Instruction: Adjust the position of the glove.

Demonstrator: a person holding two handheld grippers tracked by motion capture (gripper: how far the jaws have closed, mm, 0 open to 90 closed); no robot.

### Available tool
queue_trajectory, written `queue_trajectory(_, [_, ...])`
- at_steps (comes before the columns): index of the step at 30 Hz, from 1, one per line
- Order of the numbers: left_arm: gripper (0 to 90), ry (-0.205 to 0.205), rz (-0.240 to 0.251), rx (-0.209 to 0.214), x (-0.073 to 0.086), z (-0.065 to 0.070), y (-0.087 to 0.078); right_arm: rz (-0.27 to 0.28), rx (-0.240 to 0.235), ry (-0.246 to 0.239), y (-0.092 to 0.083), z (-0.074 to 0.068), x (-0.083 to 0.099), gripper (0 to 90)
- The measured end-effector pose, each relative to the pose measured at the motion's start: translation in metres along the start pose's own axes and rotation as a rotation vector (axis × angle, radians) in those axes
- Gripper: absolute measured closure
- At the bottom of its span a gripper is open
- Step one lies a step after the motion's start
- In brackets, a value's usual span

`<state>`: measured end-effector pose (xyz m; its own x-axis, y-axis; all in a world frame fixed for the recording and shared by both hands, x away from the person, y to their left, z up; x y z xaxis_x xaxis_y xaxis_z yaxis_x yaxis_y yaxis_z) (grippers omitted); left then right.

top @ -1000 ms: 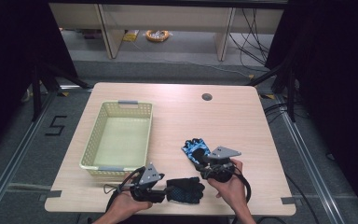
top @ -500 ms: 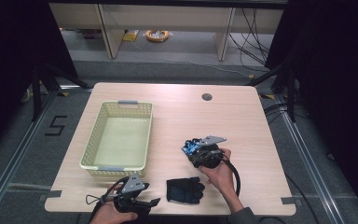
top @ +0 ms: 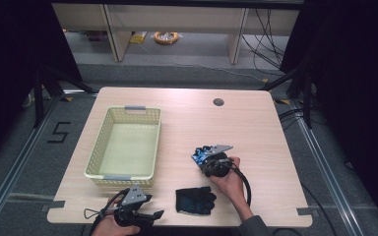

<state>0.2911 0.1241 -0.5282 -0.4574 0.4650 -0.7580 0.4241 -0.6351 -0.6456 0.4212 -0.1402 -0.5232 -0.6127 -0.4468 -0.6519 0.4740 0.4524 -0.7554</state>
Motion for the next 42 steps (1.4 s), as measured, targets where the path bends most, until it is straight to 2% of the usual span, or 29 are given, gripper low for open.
queue_trajectory(1, [30.2,-0.024,0.015,0.005,0.000,0.002,0.000,-0.007,-0.004,0.016,0.000,0.000,0.002,77.9])
queue_trajectory(2, [30.2,-0.022,0.009,0.006,0.001,0.003,0.000,0.023,-0.014,-0.007,0.003,0.003,0.002,80.6])
queue_trajectory(3, [30.2,-0.018,0.000,-0.004,0.003,0.002,0.001,0.013,-0.031,-0.007,0.002,0.005,0.002,82.5])
queue_trajectory(4, [30.2,-0.032,0.003,0.007,0.003,0.005,0.002,0.044,-0.031,0.003,0.003,0.006,0.003,84.6])
queue_trajectory(5, [30.2,-0.032,0.003,0.007,0.003,0.005,0.002,0.044,-0.031,0.003,0.003,0.006,0.003,84.6])
queue_trajectory(6, [30.3,-0.018,-0.011,0.002,0.004,0.005,0.003,0.035,-0.059,0.014,0.001,0.008,0.005,86.1])
queue_trajectory(7, [30.3,-0.013,0.005,0.006,0.003,0.006,0.004,0.041,-0.063,0.027,0.001,0.008,0.005,86.3])
queue_trajectory(8, [30.3,0.014,-0.004,-0.003,0.003,0.004,0.004,0.061,-0.059,0.017,0.002,0.009,0.005,86.5])
queue_trajectory(10, [30.4,0.005,-0.014,0.007,0.003,0.003,0.004,0.044,-0.071,0.025,-0.002,0.009,0.005,86.8])
queue_trajectory(11, [30.3,-0.018,-0.002,0.003,0.003,0.004,0.004,0.047,-0.071,0.024,-0.002,0.009,0.004,86.8])
queue_trajectory(12, [30.3,-0.001,-0.009,0.003,0.003,0.001,0.003,0.071,-0.067,0.026,-0.001,0.009,0.004,86.9])
queue_trajectory(13, [30.3,-0.015,0.002,-0.013,0.003,0.000,0.004,0.054,-0.069,0.017,-0.004,0.011,0.003,86.9])
queue_trajectory(14, [30.4,-0.023,-0.003,-0.011,0.003,-0.001,0.003,0.066,-0.065,0.003,-0.005,0.012,0.003,87.0])
queue_trajectory(15, [30.4,0.000,-0.007,-0.006,0.003,-0.002,0.002,0.093,-0.072,0.011,-0.005,0.012,0.002,87.0])
queue_trajectory(16, [30.4,-0.006,-0.002,-0.005,0.003,-0.002,0.002,0.076,-0.075,0.005,-0.010,0.013,0.001,87.1])
queue_trajectory(22, [30.4,-0.020,0.006,0.000,0.003,-0.001,0.004,0.145,-0.085,-0.038,-0.029,0.017,-0.009,87.2])
queue_trajectory(24, [30.4,-0.001,-0.004,-0.017,0.003,-0.004,0.004,0.165,-0.101,-0.046,-0.036,0.015,-0.011,87.3])
queue_trajectory(25, [30.4,-0.039,0.004,-0.005,0.003,-0.002,0.004,0.166,-0.117,-0.055,-0.041,0.012,-0.012,87.2])
queue_trajectory(27, [30.4,-0.014,-0.002,-0.003,0.003,-0.004,0.003,0.176,-0.138,-0.072,-0.048,0.007,-0.013,87.2])
queue_trajectory(30, [30.4,-0.031,0.011,-0.005,0.003,-0.003,0.003,0.185,-0.149,-0.067,-0.057,0.000,-0.011,87.2])
queue_trajectory(33, [30.4,-0.014,0.002,-0.007,0.003,-0.004,0.001,0.199,-0.164,-0.087,-0.062,-0.005,-0.009,87.2])
queue_trajectory(34, [30.4,-0.014,0.002,-0.007,0.003,-0.004,0.001,0.194,-0.166,-0.071,-0.065,-0.008,-0.007,87.1])
queue_trajectory(35, [30.4,-0.040,0.012,-0.013,0.003,-0.004,0.001,0.206,-0.175,-0.063,-0.066,-0.011,-0.005,87.1])
queue_trajectory(36, [30.4,-0.016,0.013,-0.016,0.002,-0.005,0.001,0.198,-0.174,-0.040,-0.069,-0.013,-0.003,87.2])
queue_trajectory(38, [30.4,-0.018,0.015,-0.016,0.002,-0.005,0.000,0.209,-0.178,-0.021,-0.073,-0.020,0.000,87.2])
queue_trajectory(39, [30.4,-0.014,0.006,-0.014,0.002,-0.005,-0.001,0.208,-0.183,0.009,-0.075,-0.025,0.002,87.2])
queue_trajectory(40, [30.5,-0.031,0.030,-0.019,0.001,-0.003,0.001,0.216,-0.185,-0.006,-0.076,-0.027,0.003,87.2])
queue_trajectory(41, [30.5,-0.035,0.021,-0.017,0.002,-0.003,0.000,0.217,-0.185,0.007,-0.079,-0.031,0.005,87.1])
queue_trajectory(42, [30.4,-0.048,0.043,-0.014,0.001,-0.001,0.001,0.221,-0.187,0.012,-0.080,-0.034,0.007,87.1])
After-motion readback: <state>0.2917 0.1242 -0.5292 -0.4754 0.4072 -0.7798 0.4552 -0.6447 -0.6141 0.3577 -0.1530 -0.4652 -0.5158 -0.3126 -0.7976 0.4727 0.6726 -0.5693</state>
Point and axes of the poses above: each handheld gripper's, and its own axes: y roughly forward along the jaws, x roughly out of its underside, z roughly to its right, the point moved 3 cm from there along y, roughly forward along the jaws, and after that the axes turned 3 degrees about y, right-handed, at the moved point
